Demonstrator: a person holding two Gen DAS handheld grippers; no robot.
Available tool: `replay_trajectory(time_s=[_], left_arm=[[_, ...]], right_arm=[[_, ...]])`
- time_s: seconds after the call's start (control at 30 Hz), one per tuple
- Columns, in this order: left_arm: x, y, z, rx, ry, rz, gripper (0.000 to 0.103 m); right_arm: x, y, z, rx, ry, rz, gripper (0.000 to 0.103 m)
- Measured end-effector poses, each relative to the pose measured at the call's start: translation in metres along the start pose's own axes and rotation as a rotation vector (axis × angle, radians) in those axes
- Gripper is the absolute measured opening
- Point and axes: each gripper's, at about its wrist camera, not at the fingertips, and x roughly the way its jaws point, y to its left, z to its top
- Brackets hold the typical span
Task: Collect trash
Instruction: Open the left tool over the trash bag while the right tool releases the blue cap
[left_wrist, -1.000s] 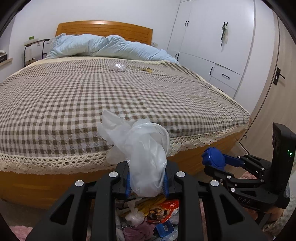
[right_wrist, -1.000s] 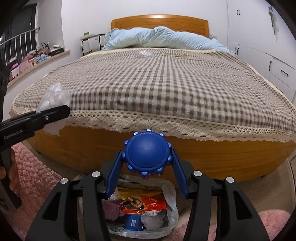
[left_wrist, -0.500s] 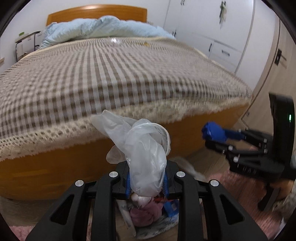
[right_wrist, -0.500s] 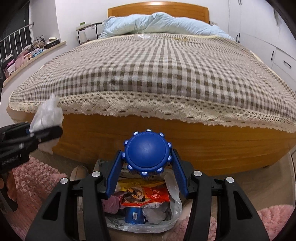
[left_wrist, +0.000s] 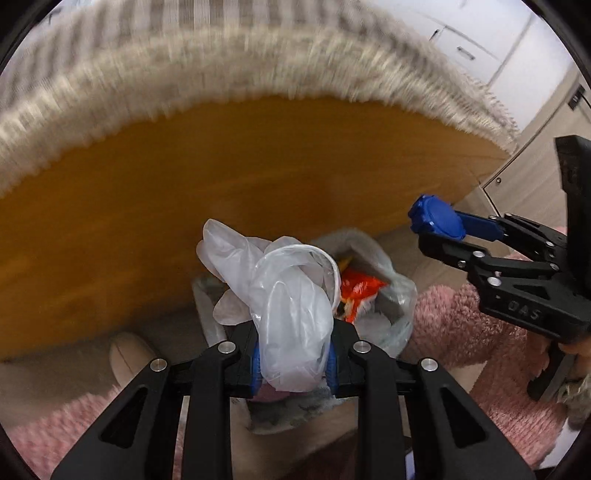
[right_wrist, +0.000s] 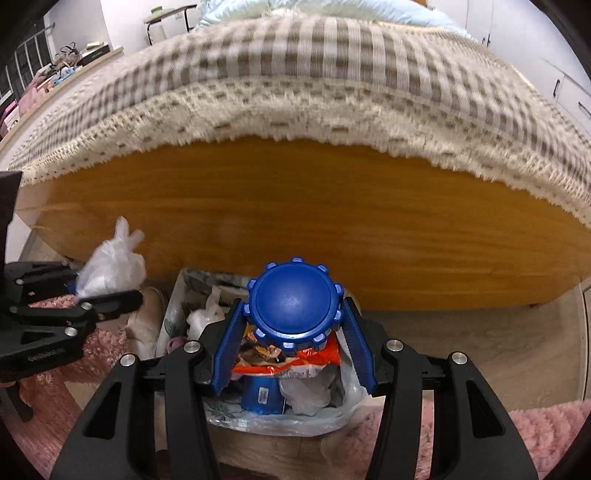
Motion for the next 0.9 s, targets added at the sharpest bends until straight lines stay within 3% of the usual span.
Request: replay_trajectory(time_s=[0.2,0.5,0.6,0.67,0.73,0.9], left_arm=[[0.041,0.005,-0.003,-0.078,0.117,0.003,0.023],[0.070,0.000,0.000,-0.104,0.160,-0.002,0.023],[0.064,0.000,0.002,-0.100,0.140,-0.011,0.034],[0.056,0.000,0.003,-0.088,0.106,-0.004,0.057],[0.049,-0.002,0.003,-0.072,0.075,0.015,0.066],[0.046,0.003,0.001,-0.087,0.084,0.059,0.072]], right_arm=[[0.015,-0.009,-0.007,0.025,0.047,-0.007,0.052],[0.024,-0.031,-0.003,0.096,0.085,-0.019,0.052],[0.027,-0.034,-0.005,0.100,0.094,-0.022,0.052],[0.031,-0.030,-0.004,0.100,0.098,-0.025,0.052],[0.035,-0.029,-0.005,0.099,0.103,-0.027,0.052],[0.039,-0.024,-0.004,0.090,0.113,-0.034,0.052]])
